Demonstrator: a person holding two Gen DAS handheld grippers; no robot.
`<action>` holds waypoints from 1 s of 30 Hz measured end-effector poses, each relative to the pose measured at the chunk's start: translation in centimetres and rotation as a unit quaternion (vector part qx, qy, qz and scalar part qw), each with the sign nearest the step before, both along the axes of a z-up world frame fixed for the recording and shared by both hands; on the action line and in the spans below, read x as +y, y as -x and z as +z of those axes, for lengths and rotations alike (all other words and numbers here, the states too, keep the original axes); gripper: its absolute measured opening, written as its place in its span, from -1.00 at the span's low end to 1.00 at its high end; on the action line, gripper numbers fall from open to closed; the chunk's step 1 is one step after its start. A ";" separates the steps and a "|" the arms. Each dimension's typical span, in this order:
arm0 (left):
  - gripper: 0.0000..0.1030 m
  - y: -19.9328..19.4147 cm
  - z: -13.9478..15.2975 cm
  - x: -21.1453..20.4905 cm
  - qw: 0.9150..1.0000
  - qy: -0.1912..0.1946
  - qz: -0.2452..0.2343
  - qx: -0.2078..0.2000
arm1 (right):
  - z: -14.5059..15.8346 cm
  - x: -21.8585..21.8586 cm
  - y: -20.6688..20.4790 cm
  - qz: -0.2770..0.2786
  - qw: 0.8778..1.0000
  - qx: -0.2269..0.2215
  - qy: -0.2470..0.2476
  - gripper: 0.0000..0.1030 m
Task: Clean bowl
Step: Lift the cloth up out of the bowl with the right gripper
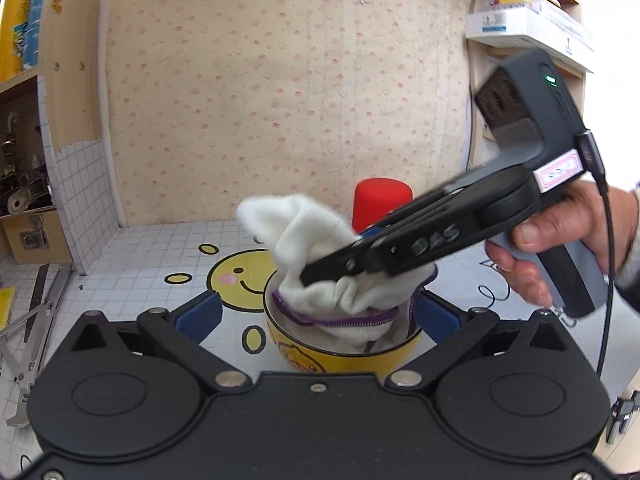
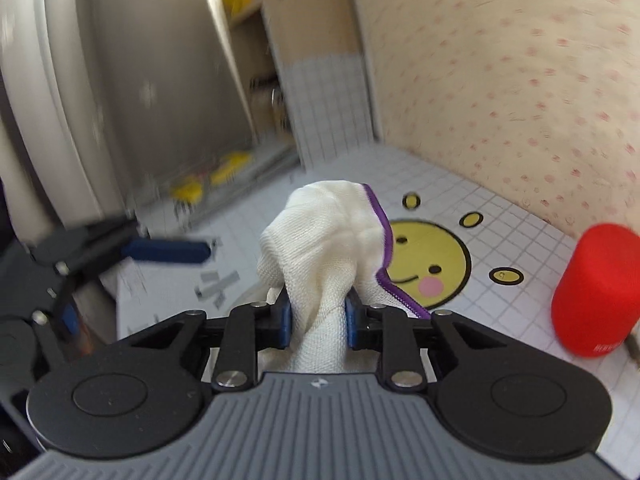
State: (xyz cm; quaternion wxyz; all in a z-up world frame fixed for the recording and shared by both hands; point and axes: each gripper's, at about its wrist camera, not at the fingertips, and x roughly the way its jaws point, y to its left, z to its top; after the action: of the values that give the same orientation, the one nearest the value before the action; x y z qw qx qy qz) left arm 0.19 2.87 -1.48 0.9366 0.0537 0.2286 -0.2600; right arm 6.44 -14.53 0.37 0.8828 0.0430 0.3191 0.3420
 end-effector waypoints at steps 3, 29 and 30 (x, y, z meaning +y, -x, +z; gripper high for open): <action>0.99 0.0 0.2 0.0 1.000 0.004 0.011 -0.002 | 0.6 -2.3 0.5 -0.030 0.997 -0.017 -0.068 -0.49; 0.99 -2.0 -1.0 -0.4 0.996 -0.003 0.079 0.042 | -0.9 -6.0 1.5 -0.157 0.983 -0.093 0.008 -0.47; 0.99 -2.0 -1.0 -0.4 0.996 -0.005 0.079 0.042 | -1.2 -5.6 1.3 -0.158 0.983 -0.090 0.015 -0.46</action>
State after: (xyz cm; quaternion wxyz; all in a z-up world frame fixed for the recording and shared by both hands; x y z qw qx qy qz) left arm 2.21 2.42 -2.47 0.9436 0.0291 0.2721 -0.1863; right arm 5.11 -20.16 -0.78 0.9514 0.0479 0.2325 0.1961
